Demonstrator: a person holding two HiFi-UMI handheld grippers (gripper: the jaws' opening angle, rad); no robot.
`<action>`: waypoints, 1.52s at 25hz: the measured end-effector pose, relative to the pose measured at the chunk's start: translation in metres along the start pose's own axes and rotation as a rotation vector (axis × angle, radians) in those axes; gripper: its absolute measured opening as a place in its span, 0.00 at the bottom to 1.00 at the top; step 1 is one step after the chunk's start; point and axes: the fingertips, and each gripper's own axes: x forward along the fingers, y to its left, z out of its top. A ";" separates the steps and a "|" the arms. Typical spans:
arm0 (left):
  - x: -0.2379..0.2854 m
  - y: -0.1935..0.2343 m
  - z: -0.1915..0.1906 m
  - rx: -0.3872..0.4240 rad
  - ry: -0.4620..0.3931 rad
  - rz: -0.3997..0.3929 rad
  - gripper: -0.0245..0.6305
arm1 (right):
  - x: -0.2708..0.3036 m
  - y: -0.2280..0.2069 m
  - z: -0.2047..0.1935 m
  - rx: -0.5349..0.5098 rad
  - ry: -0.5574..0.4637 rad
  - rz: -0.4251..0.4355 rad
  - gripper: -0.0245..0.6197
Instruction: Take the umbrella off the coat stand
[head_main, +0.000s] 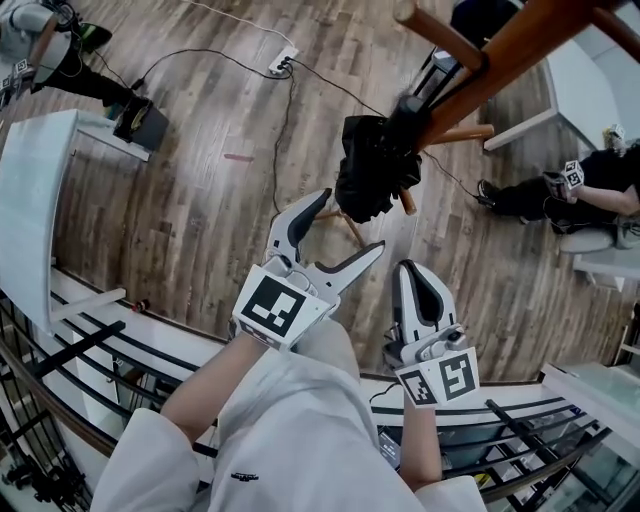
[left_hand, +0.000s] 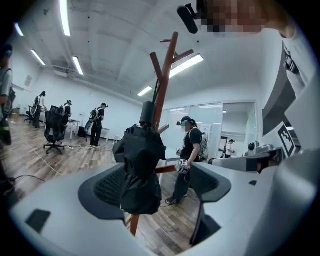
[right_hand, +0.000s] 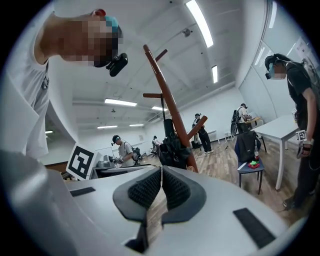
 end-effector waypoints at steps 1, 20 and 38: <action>0.000 0.003 -0.002 0.001 0.013 -0.002 0.62 | 0.001 0.000 -0.001 -0.002 0.004 0.000 0.09; 0.031 0.037 -0.009 0.029 0.013 -0.039 0.66 | 0.012 -0.005 -0.008 0.003 0.008 -0.025 0.09; 0.074 0.042 0.000 0.060 -0.011 -0.037 0.67 | 0.006 -0.017 -0.006 0.006 0.024 -0.022 0.09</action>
